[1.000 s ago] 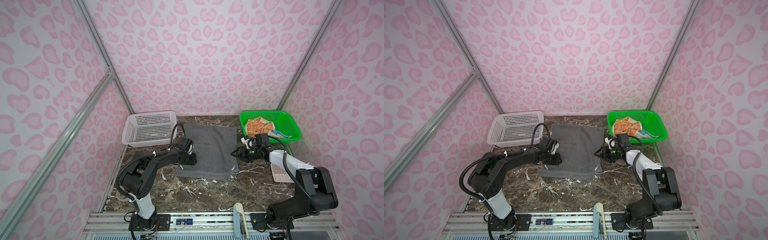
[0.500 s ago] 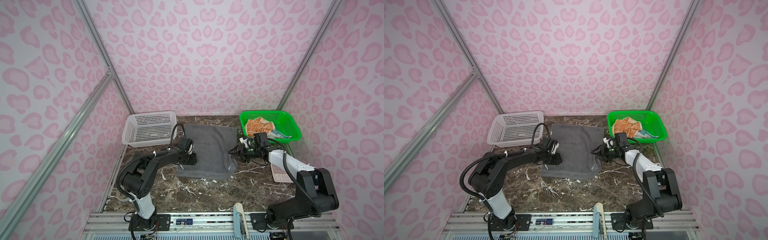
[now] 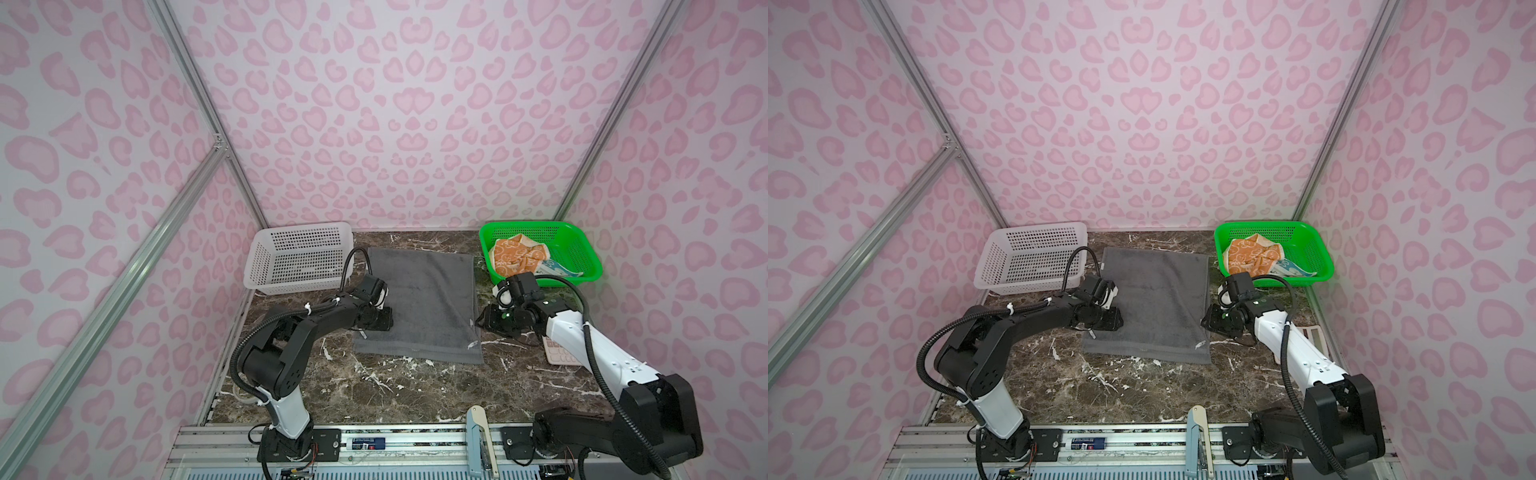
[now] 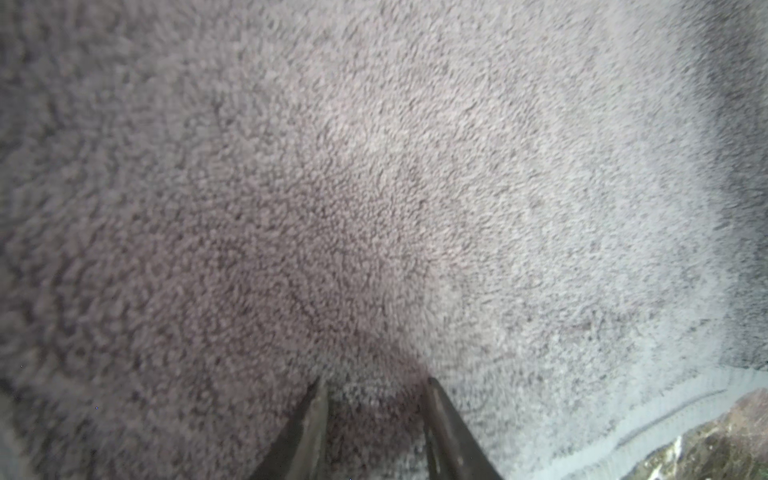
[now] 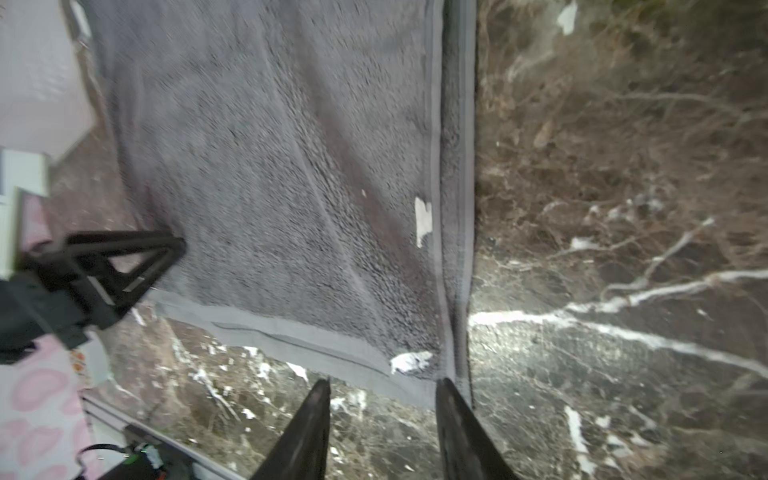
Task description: Fold and stack the towels
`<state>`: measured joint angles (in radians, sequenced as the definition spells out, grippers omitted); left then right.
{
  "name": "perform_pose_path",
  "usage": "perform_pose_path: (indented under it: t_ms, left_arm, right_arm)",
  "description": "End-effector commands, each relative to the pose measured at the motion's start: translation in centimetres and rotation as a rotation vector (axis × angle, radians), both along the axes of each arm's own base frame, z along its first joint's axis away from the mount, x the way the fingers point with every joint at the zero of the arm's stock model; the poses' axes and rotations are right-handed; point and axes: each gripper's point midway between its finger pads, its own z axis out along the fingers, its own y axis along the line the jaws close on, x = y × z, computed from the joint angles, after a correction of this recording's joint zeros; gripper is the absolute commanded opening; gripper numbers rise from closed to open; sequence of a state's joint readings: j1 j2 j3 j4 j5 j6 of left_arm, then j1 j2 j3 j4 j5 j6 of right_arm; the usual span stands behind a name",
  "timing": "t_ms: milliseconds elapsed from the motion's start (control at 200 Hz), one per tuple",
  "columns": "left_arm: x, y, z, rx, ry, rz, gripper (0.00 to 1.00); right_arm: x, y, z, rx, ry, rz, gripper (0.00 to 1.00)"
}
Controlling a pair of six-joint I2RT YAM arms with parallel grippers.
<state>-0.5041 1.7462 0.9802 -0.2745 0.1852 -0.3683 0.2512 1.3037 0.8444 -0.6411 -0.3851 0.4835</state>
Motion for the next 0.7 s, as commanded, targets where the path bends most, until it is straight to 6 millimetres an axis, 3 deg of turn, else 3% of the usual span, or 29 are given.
perform_pose_path:
  t_ms: [0,235,470,695]
  left_arm:
    - [-1.5,1.5,0.1,0.048,0.031,0.017,0.43]
    - [-3.2,3.2,-0.2,0.086,0.047,0.054,0.48]
    - [-4.5,4.1,-1.4,0.111,0.088,0.077,0.47]
    - [-5.9,4.0,-1.3,0.079,0.117,0.064,0.46]
  right_arm:
    - [-1.0,-0.5,-2.4,-0.118,0.021,0.054,0.43]
    - [-1.7,2.6,-4.4,-0.181,0.027,0.163,0.38]
    - [-2.9,-0.1,-7.3,-0.354,0.183,0.137,0.28]
    - [-2.5,-0.6,-7.2,-0.381,0.17,0.14,0.28]
